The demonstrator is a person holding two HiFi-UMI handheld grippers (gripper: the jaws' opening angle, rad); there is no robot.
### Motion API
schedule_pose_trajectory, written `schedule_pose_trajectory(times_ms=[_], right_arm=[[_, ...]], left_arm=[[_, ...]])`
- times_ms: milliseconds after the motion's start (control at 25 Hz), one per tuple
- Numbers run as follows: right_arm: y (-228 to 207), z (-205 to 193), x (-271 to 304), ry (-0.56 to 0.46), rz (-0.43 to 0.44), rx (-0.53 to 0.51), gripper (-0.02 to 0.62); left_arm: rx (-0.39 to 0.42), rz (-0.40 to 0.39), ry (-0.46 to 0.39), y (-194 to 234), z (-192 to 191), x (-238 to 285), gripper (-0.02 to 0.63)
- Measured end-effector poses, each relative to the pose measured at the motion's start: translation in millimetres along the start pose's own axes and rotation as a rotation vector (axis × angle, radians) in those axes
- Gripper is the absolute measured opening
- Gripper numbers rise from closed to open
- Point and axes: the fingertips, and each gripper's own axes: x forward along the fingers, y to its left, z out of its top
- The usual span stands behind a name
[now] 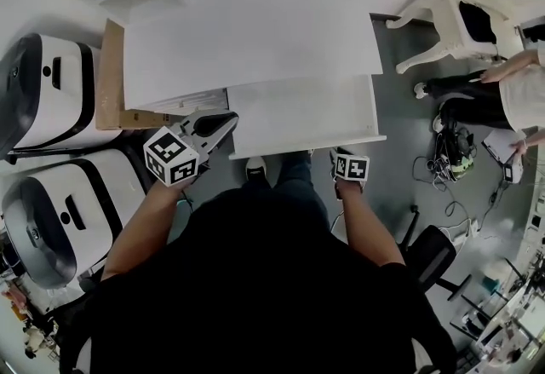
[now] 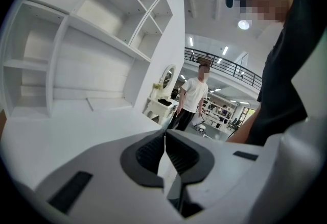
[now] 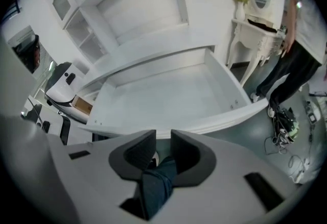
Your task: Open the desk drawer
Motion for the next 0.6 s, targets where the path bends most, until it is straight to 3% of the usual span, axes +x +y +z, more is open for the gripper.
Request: schedule_pose_trajectory(times_ms=[280, 600], right_arm=[[-9.7, 84.4, -55.8, -0.205, -0.028, -0.01, 0.091], [20.7, 170.8, -129.3, -0.449, 0.013, -0.049, 0.084]], left_arm=[[0.024, -0.012, -0.028, -3.3, 16.0, 3.2, 0.011], [0.059, -0.019, -0.049, -4.9, 32.0, 0.2, 0.011]])
